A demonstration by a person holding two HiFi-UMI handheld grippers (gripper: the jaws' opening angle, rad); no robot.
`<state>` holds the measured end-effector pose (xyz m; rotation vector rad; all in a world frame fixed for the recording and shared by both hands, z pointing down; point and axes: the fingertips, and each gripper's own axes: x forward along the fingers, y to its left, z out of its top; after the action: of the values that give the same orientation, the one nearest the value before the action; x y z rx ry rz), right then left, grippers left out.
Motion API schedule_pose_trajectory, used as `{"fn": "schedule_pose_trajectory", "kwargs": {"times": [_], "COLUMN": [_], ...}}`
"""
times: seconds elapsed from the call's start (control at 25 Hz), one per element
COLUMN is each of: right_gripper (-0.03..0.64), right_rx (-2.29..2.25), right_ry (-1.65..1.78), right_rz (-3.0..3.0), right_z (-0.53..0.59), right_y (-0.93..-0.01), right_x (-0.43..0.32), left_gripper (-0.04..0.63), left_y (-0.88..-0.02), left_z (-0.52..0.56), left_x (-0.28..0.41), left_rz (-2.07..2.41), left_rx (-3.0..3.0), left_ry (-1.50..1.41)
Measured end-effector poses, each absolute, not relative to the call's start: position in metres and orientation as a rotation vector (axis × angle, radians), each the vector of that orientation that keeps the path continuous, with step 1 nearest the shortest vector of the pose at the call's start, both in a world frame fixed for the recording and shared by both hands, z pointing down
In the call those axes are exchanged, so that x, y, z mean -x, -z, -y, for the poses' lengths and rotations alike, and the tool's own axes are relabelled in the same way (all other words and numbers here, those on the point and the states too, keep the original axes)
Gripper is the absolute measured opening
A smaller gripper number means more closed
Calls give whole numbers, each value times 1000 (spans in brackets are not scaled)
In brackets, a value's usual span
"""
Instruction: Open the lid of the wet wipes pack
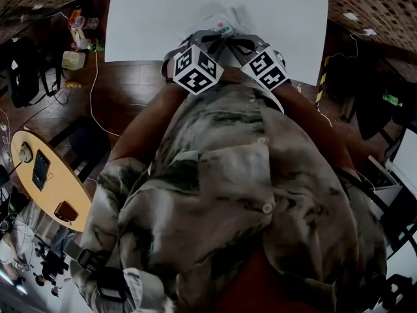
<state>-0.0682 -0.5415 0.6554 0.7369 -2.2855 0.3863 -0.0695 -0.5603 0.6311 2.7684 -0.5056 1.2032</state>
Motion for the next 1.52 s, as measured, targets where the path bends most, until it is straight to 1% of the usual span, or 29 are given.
{"fn": "schedule_pose_trajectory", "kwargs": {"times": [0.2, 0.56, 0.92, 1.28, 1.52], "right_gripper": [-2, -2, -2, -2, -2], "right_rx": [-743, -748, -728, -725, -727], "right_ry": [-384, -403, -431, -447, -449], "right_rz": [2299, 2304, 2309, 2318, 2328], "right_z": [541, 541, 541, 541, 542], "right_y": [-656, -656, -655, -654, -653], "right_x": [69, 68, 68, 67, 69], "left_gripper": [14, 14, 21, 26, 28], "left_y": [-606, -599, -626, -651, -671], "left_z": [583, 625, 659, 674, 672], "left_x": [85, 101, 116, 118, 122], "left_rz": [530, 501, 461, 354, 303], "left_rx": [-2761, -2707, -2557, -2329, -2218], "left_ry": [-1079, -983, -876, -605, -512]}}
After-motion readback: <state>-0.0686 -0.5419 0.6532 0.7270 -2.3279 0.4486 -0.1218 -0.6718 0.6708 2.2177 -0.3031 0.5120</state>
